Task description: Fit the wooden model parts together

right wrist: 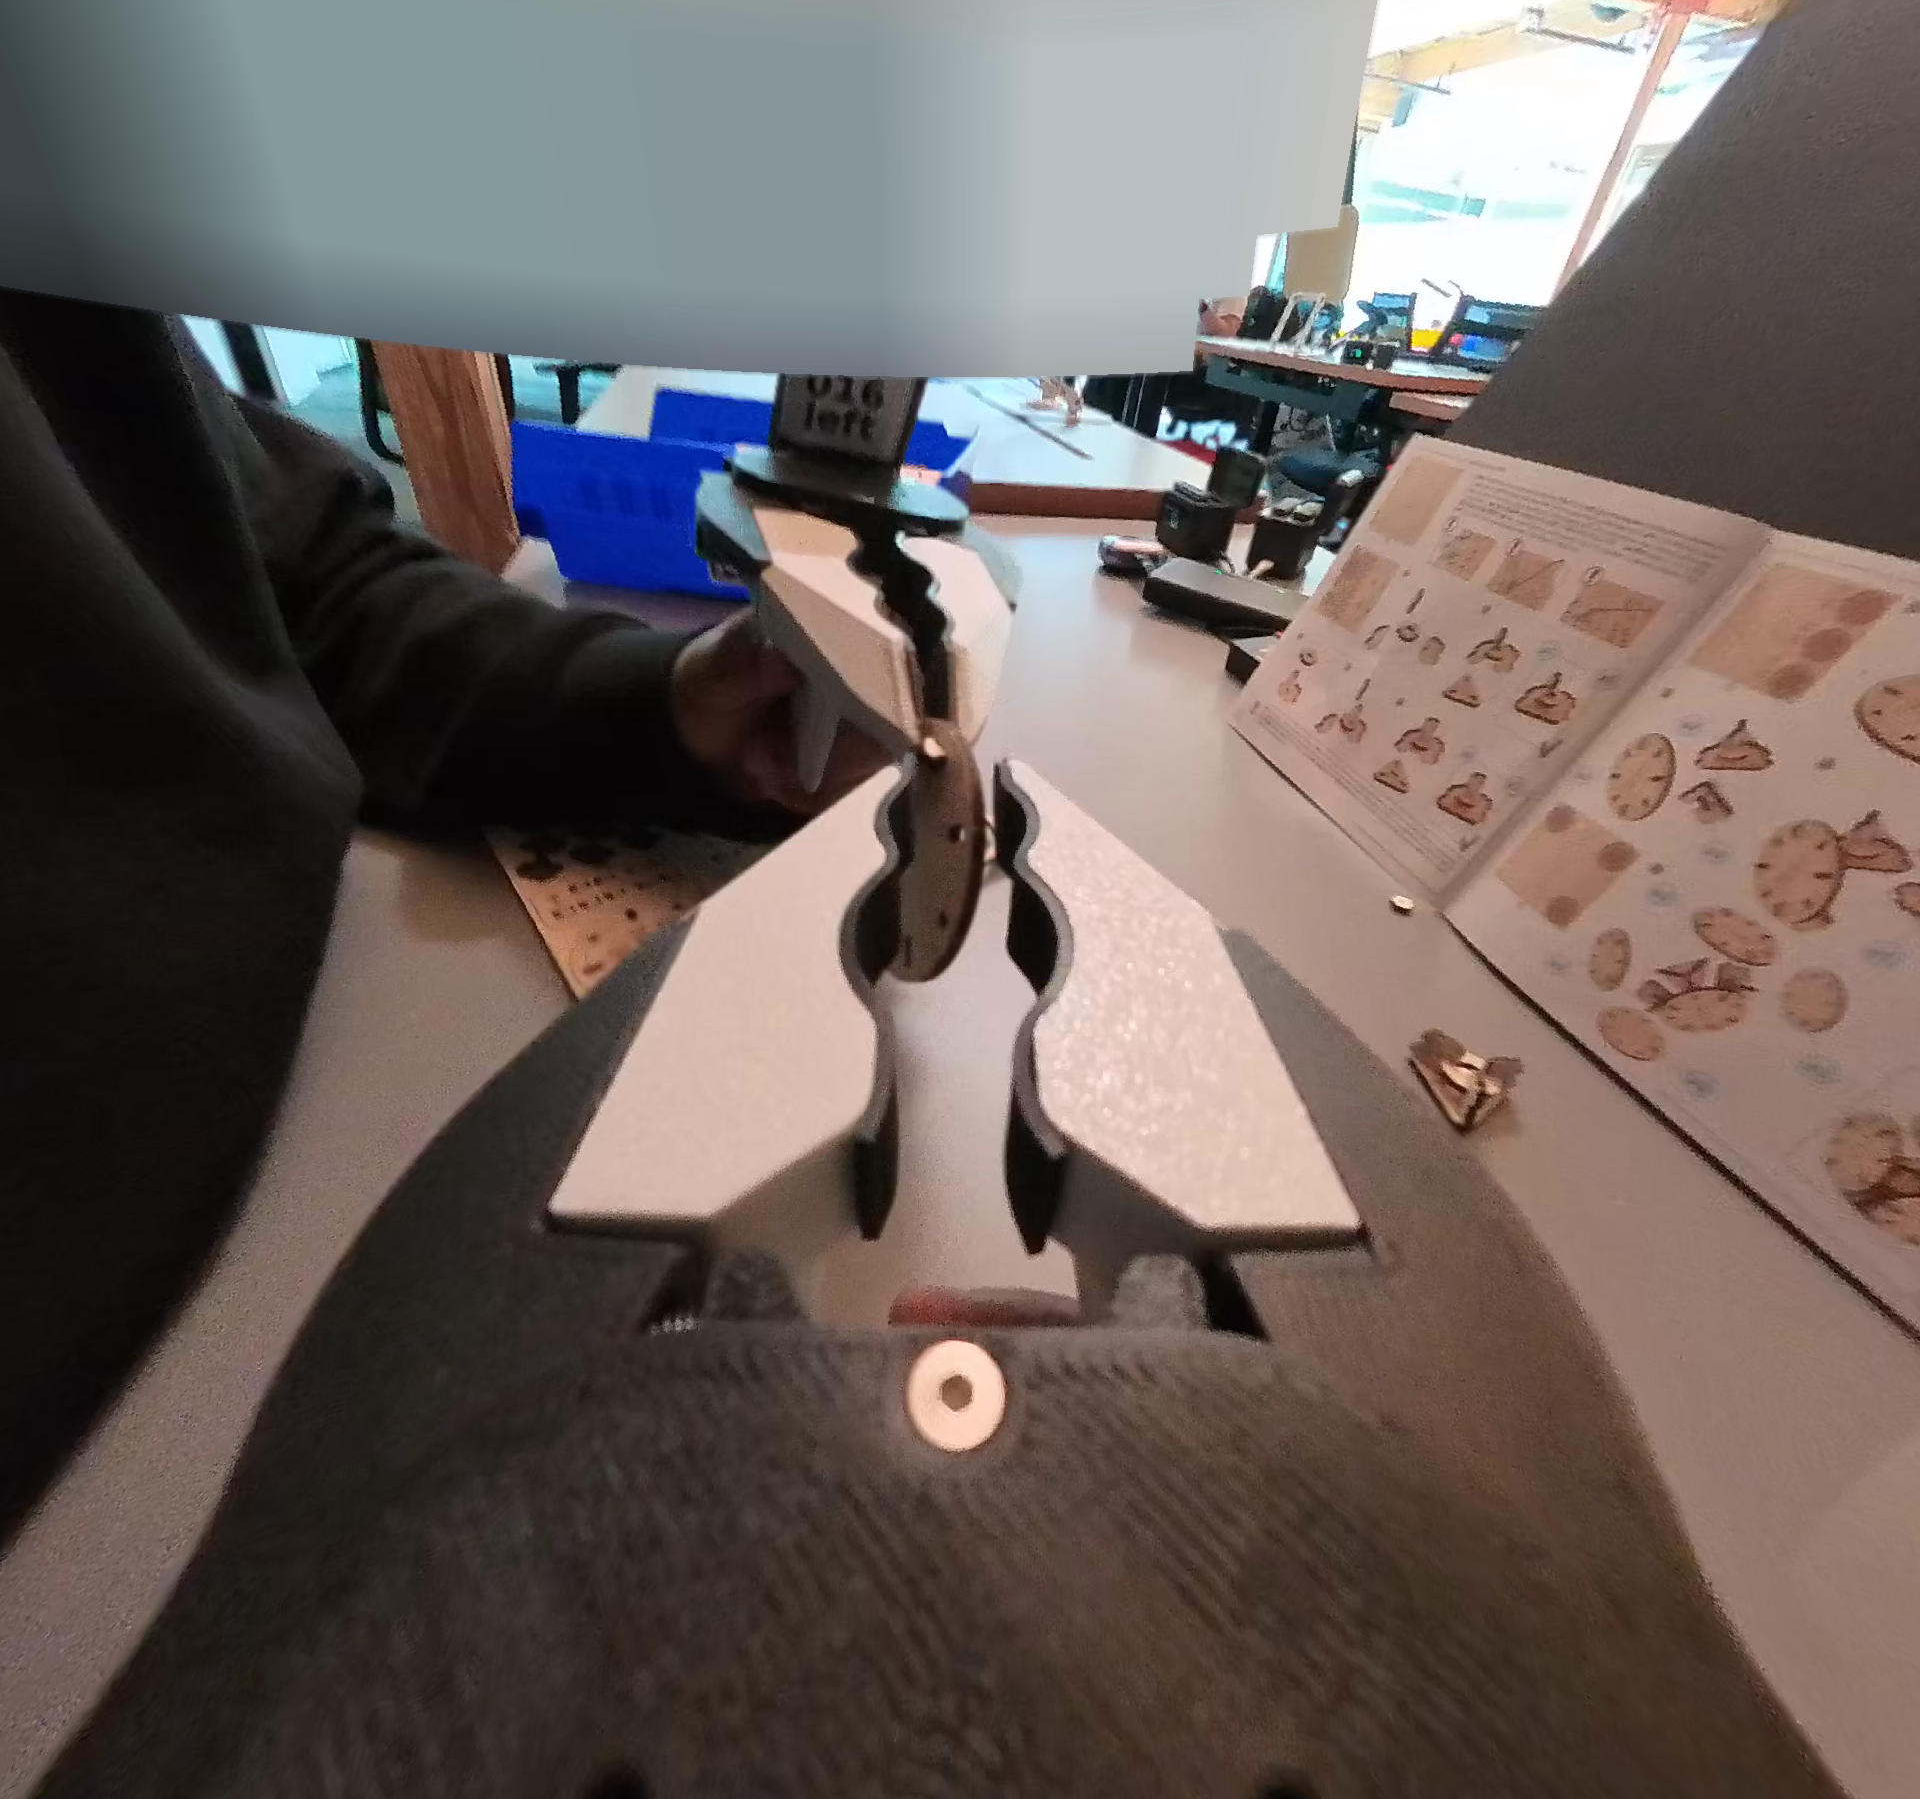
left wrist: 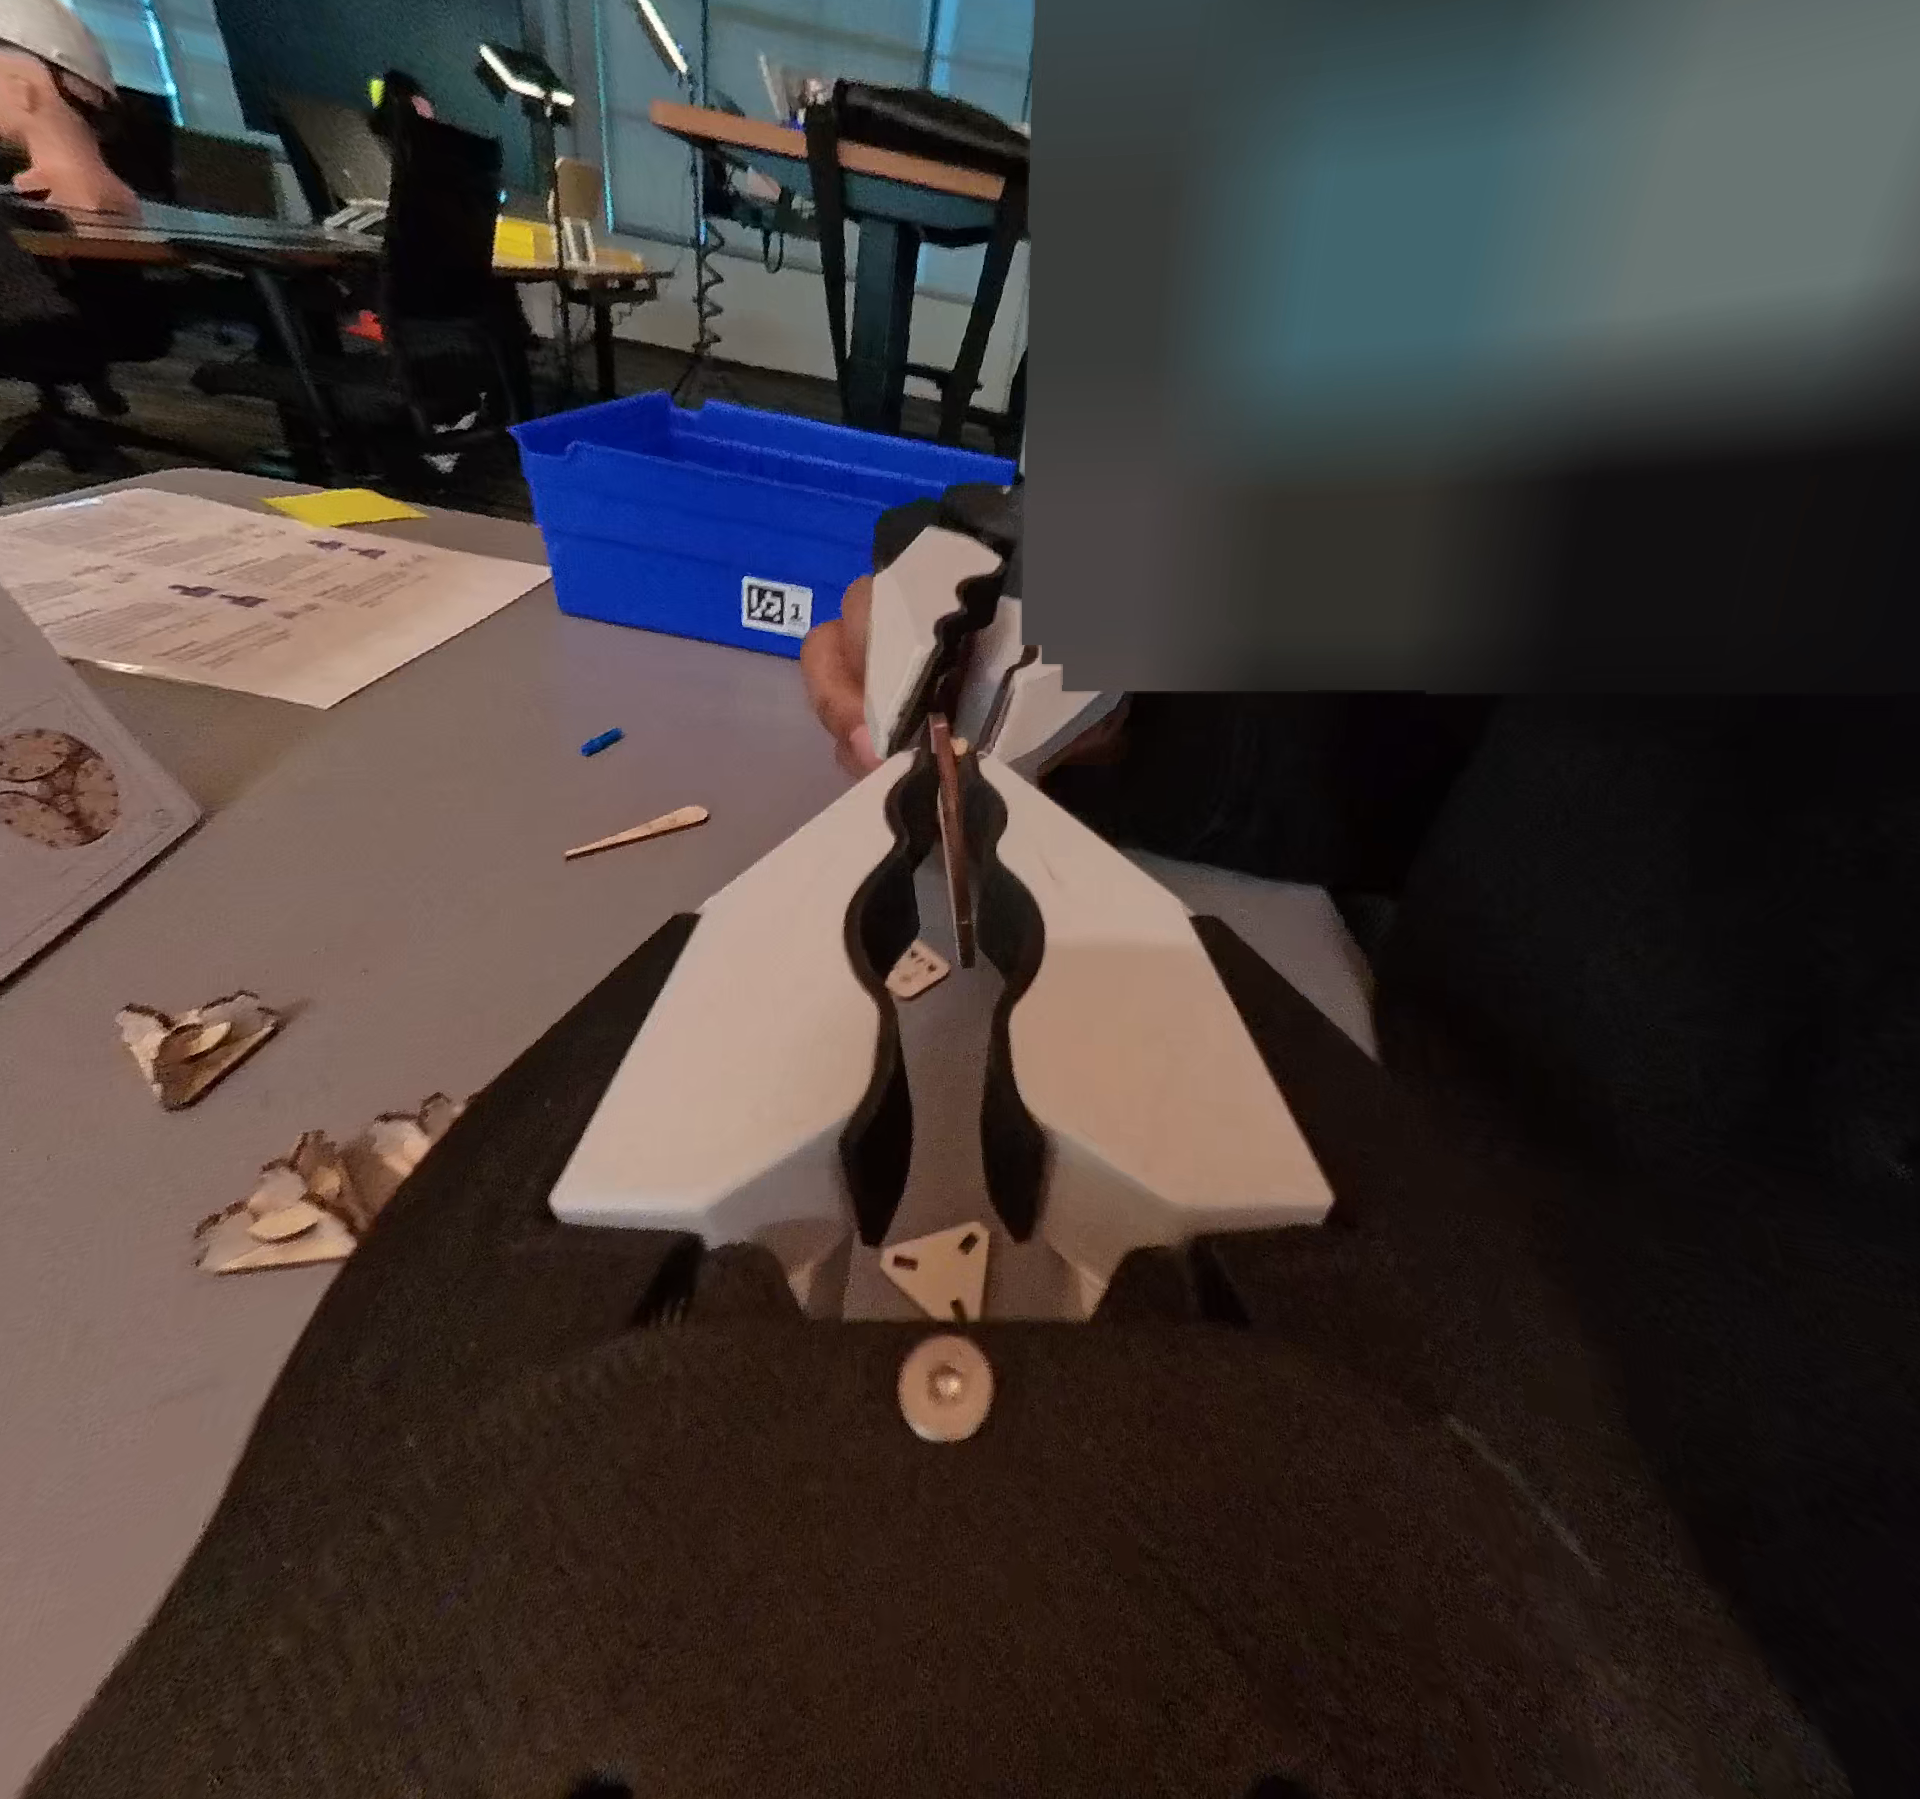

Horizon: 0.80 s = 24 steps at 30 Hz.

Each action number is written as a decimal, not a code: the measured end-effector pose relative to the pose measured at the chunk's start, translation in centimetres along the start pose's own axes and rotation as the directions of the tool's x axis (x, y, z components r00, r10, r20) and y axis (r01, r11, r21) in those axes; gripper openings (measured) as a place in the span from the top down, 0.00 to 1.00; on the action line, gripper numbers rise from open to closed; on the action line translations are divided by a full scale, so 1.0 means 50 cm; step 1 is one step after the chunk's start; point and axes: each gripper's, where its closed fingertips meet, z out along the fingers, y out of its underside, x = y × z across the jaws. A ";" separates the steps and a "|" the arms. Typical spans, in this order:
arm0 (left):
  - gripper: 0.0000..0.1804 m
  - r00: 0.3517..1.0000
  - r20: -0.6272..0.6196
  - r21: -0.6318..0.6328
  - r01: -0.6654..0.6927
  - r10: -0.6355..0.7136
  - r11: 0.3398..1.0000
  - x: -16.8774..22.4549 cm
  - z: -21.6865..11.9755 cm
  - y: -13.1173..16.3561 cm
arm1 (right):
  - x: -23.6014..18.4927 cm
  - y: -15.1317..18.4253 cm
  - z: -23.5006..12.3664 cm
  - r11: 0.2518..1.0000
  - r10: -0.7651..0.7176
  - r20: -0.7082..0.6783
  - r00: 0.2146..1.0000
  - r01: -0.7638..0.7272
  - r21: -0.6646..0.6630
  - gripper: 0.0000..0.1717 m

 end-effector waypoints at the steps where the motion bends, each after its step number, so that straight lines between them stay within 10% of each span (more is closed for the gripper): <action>1: 0.99 1.000 0.013 -0.023 -0.020 0.020 1.000 -0.003 0.001 0.005 | 0.000 0.007 -0.001 0.999 -0.031 -0.005 1.000 0.031 -0.031 0.94; 14: 0.99 0.946 0.021 -0.411 -0.288 0.325 0.865 0.006 0.024 0.106 | -0.028 0.109 -0.013 0.861 -0.292 0.093 0.952 0.304 -0.409 0.96; 24: 1.00 0.936 0.015 -0.470 -0.304 0.352 0.829 0.004 0.027 0.124 | -0.033 0.131 -0.018 0.810 -0.263 0.148 0.953 0.301 -0.503 0.97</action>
